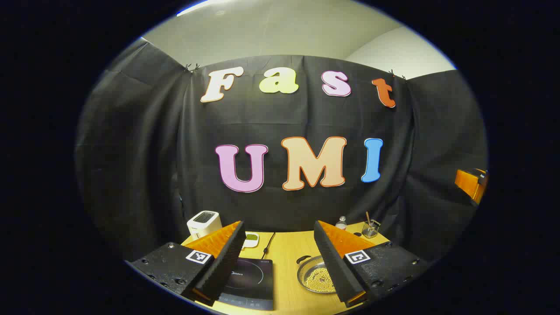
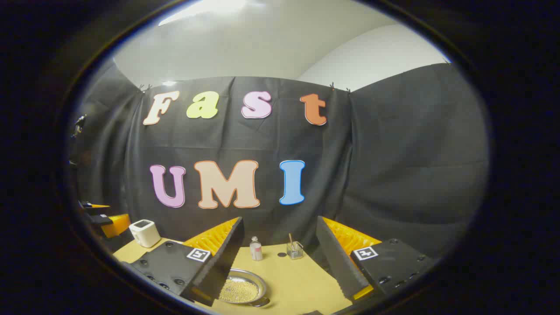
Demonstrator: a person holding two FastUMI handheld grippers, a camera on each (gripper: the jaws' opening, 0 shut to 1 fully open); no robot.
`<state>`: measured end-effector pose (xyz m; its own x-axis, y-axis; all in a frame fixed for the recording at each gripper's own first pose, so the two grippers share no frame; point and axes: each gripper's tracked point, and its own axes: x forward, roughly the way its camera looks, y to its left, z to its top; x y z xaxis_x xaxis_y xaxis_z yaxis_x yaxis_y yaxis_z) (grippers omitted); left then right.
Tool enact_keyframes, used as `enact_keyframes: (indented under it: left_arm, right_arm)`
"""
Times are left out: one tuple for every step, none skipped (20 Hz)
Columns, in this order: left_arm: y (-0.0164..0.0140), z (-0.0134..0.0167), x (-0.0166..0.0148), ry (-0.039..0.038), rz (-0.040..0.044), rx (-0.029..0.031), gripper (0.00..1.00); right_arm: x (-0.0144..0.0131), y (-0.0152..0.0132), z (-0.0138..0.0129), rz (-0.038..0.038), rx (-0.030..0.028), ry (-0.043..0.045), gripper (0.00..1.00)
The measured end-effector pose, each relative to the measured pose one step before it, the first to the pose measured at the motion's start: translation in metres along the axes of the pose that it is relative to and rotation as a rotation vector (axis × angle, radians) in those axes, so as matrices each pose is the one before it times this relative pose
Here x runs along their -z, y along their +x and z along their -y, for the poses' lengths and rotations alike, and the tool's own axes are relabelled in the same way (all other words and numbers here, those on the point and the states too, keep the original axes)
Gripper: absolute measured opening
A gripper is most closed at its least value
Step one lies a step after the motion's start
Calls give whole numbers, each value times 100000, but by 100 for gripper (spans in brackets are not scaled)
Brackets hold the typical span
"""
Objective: First push the handle of the pot to place it horizontally, then grasp the pot with both hands and set it on the induction cooktop.
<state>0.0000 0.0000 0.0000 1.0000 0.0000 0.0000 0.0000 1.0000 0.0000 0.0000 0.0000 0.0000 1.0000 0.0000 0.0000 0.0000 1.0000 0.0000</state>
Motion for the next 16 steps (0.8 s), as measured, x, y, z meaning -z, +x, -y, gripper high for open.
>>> enact_keyframes:
  left_arm:
    - [137,287,-59,-271,-268,862,92]
    - [-27,182,-65,-382,-150,686,95]
    - [36,70,-71,-161,-277,418,92]
    - [-87,-87,57,-62,-42,67,92]
    - [-91,-16,-151,-259,329,196,95]
    - [-229,-24,40,-297,73,175,95]
    - [-212,-109,53,-221,-90,115,92]
    - [-241,-107,226,-418,-533,189,92]
    - [-238,-35,245,-470,-1097,507,92]
    - [-407,40,438,-401,-1477,680,92]
    - [-320,34,42,-26,-549,810,92]
    - [-184,-146,-127,188,369,517,92]
    - [-184,-107,-103,423,178,362,92]
    - [-286,-230,115,247,301,170,92]
    - [-37,-222,31,-129,-121,-82,92]
    - [-184,-317,237,-571,-70,-355,92]
  right_arm:
    - [-69,36,-117,-17,-84,343,99]
    - [-102,-17,-113,-7,9,467,99]
    - [-29,-33,-116,34,204,864,99]
    - [-77,-112,-187,85,-92,999,99]
    - [-193,-85,-213,278,-238,1046,98]
    - [-76,-78,-333,447,-301,750,98]
    - [-77,-8,-189,299,-125,291,98]
    - [65,-48,-205,-80,-114,49,98]
    - [64,-72,-324,-112,-205,-59,98]
    - [42,-162,-352,-27,-199,-28,98]
    - [-60,-130,-368,-16,-386,-46,98]
    - [109,-110,-340,-194,-358,-75,98]
    - [104,-104,-402,-421,-512,-159,98]
    - [182,-115,-447,-684,-395,-100,98]
    - [31,-160,-276,-627,-218,-42,98]
    - [282,-221,-260,-639,-38,-180,98]
